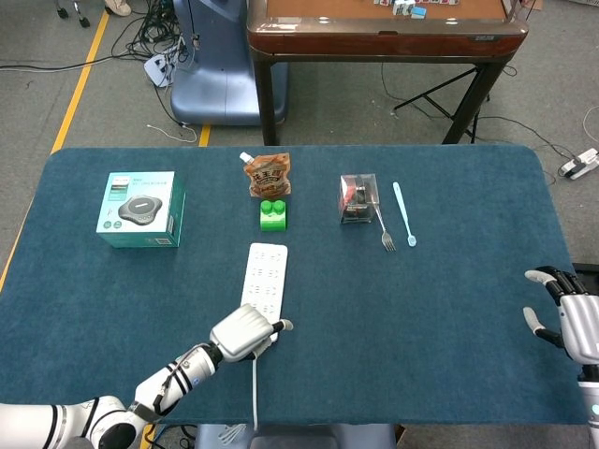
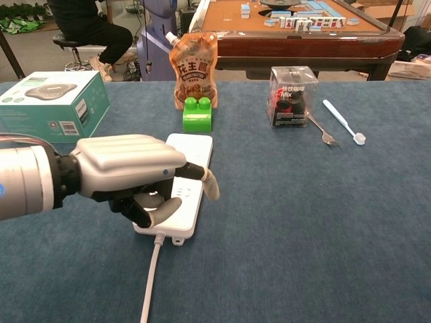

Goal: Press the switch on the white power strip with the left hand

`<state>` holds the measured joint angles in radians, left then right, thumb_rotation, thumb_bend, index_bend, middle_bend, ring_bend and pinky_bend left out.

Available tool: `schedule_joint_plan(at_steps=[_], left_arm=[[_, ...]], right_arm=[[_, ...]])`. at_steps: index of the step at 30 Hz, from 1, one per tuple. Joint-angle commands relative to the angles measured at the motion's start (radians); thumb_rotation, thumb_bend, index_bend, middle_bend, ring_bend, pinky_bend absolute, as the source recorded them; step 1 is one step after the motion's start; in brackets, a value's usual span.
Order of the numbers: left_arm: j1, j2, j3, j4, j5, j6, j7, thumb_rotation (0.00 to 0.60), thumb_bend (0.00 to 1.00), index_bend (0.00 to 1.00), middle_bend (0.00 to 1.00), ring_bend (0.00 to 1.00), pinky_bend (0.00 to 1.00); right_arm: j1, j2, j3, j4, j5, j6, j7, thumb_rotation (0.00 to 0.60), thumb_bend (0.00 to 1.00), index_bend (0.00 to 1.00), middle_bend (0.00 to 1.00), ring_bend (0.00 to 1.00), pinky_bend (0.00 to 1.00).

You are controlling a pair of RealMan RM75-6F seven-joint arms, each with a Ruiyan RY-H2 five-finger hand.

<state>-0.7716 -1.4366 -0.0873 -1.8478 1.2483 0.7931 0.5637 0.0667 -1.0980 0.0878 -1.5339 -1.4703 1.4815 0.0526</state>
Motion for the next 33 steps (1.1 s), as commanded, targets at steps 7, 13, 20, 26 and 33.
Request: schedule_joint_plan(at_steps=[7,13,20,26,33], left_arm=[[-0.007,0.002,0.021,0.026,-0.046,0.028,-0.007,0.6,0.68,0.29,0.96,1.0,1.0],[-0.006,0.009,0.041,0.032,-0.056,0.044,-0.012,0.6,0.68,0.29,0.96,1.0,1.0],[-0.007,0.018,0.06,0.036,-0.07,0.057,-0.009,0.6,0.68,0.29,0.96,1.0,1.0],[-0.002,0.037,0.078,0.031,-0.076,0.071,-0.01,0.6,0.68,0.29,0.96,1.0,1.0],[-0.001,0.051,0.095,0.013,-0.077,0.083,0.0,0.6,0.68,0.29,0.96,1.0,1.0]], right_arm=[[0.013,-0.01,-0.001,-0.001,0.005,-0.025,-0.014,0.6,0.28,0.29,0.26,0.25,0.45],[0.024,-0.019,-0.002,0.0,0.006,-0.042,-0.021,0.6,0.28,0.29,0.26,0.25,0.45],[0.028,-0.022,-0.004,0.002,0.009,-0.05,-0.022,0.6,0.28,0.29,0.26,0.25,0.45],[0.026,-0.022,-0.005,0.004,0.012,-0.049,-0.022,0.6,0.28,0.29,0.26,0.25,0.45],[0.031,-0.024,-0.006,-0.001,0.009,-0.053,-0.031,0.6,0.28,0.29,0.26,0.25,0.45]])
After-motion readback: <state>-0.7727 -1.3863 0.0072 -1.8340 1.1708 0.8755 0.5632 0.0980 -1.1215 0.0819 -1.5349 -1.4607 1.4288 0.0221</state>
